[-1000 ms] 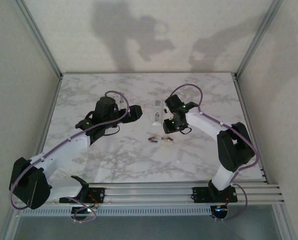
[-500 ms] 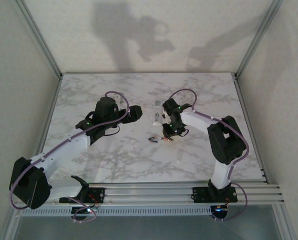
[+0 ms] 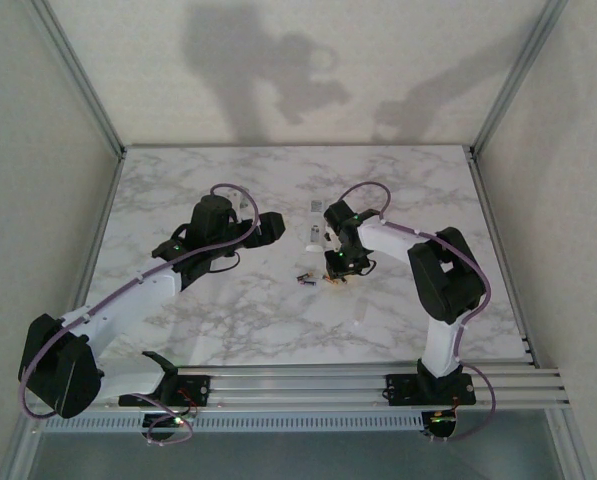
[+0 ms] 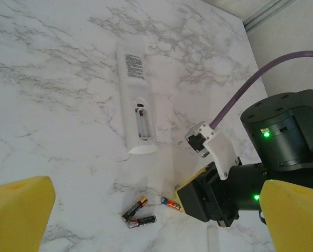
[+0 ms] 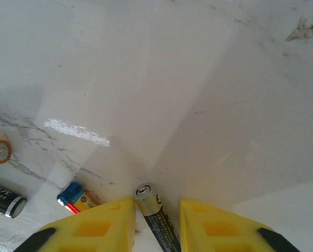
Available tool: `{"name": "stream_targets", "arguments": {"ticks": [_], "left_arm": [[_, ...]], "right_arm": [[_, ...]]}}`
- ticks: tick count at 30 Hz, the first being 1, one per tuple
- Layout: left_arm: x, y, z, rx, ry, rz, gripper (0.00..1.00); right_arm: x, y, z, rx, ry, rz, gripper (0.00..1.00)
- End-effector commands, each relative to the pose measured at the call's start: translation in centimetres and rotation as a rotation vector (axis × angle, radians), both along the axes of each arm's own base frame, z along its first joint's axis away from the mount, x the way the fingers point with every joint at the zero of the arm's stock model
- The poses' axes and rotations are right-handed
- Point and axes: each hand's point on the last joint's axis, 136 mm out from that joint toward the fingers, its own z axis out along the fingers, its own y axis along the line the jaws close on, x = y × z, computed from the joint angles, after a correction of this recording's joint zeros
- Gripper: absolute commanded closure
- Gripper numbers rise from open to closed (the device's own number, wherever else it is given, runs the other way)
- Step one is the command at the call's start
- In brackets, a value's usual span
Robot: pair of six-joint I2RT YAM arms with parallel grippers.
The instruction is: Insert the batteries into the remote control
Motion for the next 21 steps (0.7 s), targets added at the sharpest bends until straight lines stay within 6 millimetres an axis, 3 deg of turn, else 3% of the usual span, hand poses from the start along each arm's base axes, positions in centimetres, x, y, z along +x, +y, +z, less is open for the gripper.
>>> {"name": "stream_targets", "arguments": {"ticks": [1,6,12,21], "left_arm": [[0.0,-0.2,0.0,-0.015,-0.004,-0.005,0.00],[0.0,-0.3,0.0,-0.012,-0.007,-0.006,0.00],[0.1,-0.4,-0.1,-0.018,-0.004,-0.010,0.00],[-0.1,-0.2,-0.2,-0.012,-0.003,-0.006,0.00]], "right_arm": [[-0.5,-0.9,-1.1,-0.063,0.022,-0.013,0.74],[-0.3,-1.1,-0.8,-0.068,0.007,-0.019,0.77],[0.1,-0.9,0.0,-0.051,-0.019,-0.041,0.88],[1.8,0.0,4.3,0.030,-0.133,-0.102,0.93]]}}
